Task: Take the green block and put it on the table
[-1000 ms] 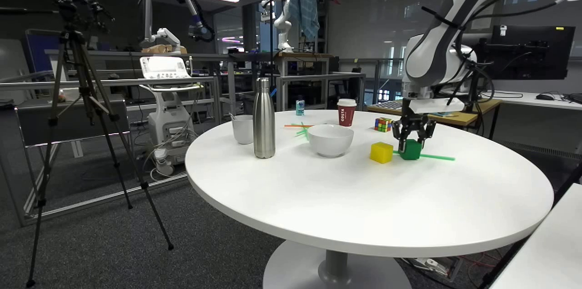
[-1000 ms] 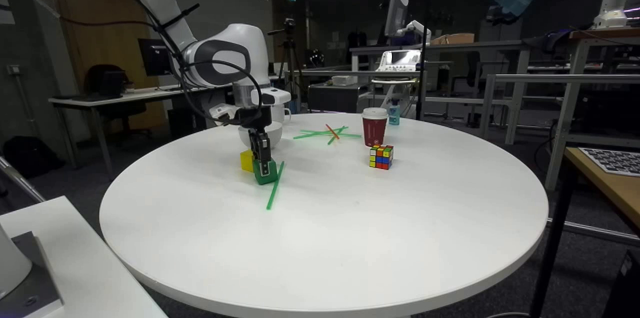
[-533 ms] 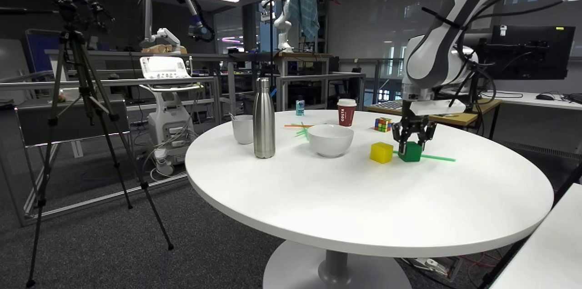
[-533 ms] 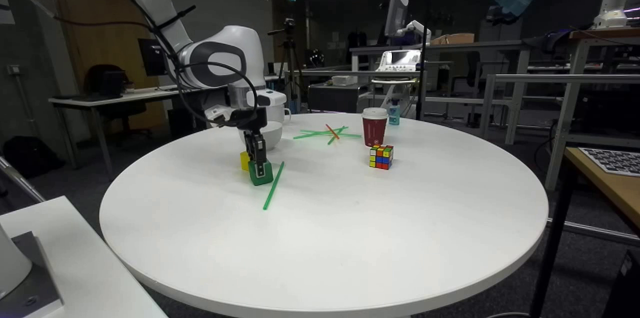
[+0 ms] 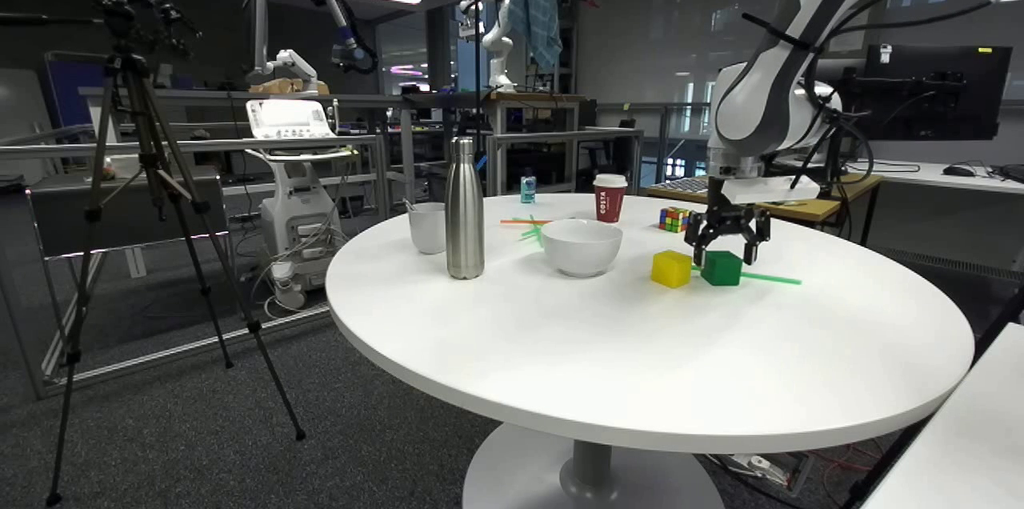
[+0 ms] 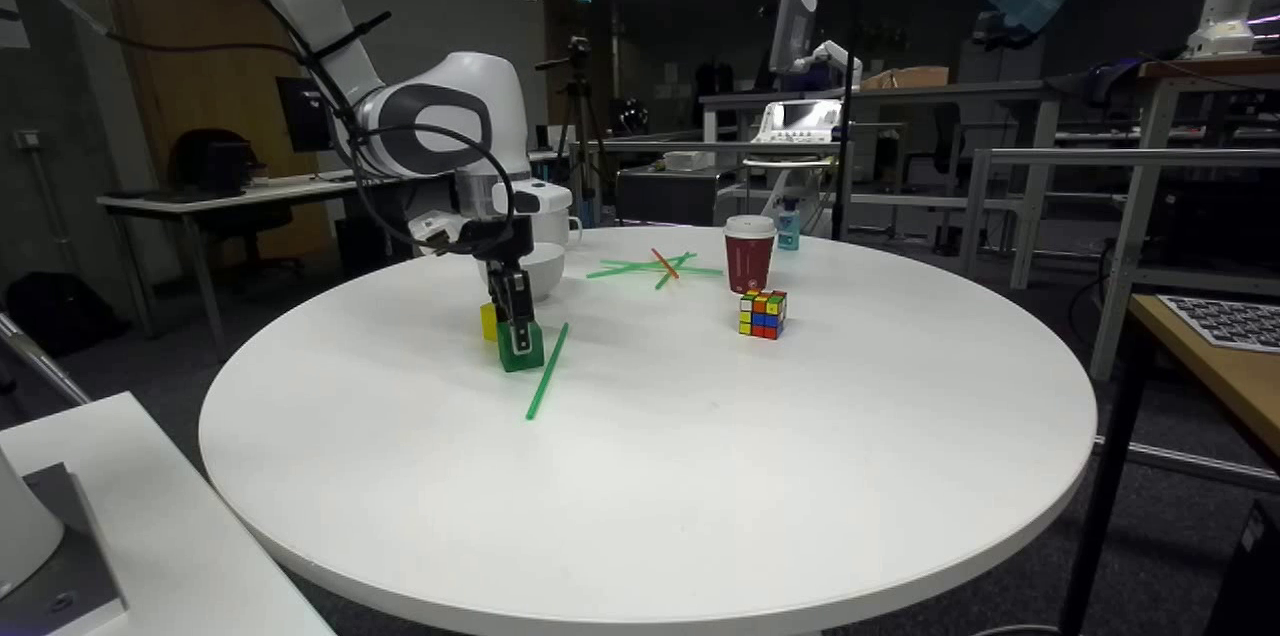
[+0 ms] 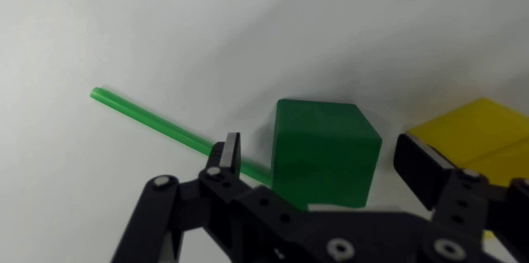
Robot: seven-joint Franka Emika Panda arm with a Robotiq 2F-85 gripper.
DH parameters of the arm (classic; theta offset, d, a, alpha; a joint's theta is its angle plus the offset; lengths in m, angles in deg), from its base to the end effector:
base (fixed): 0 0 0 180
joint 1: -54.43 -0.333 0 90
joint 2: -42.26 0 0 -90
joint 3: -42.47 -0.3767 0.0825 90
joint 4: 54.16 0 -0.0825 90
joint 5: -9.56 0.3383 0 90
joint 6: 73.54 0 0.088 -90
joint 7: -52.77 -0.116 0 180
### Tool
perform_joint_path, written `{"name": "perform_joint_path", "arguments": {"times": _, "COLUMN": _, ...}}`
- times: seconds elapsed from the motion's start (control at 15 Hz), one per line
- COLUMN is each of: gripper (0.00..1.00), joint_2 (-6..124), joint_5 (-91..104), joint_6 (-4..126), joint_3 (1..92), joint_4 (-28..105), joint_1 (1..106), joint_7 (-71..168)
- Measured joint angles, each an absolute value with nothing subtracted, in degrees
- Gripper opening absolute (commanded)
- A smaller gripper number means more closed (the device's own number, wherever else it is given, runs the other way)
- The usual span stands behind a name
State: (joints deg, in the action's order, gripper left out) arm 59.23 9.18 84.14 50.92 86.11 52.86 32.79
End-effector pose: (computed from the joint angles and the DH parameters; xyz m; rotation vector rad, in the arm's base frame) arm 0.4815 -0.0572 0.2754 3.0174 -0.7003 0.0245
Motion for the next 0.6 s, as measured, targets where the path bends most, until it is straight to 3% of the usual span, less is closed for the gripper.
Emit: {"name": "perform_joint_path", "arguments": {"times": 0.6, "gripper": 1.0, "joint_2": 55.3, "joint_5": 3.3, "joint_6": 87.4, "joint_3": 54.2, "joint_4": 87.8, "joint_1": 50.5, "joint_7": 26.8}}
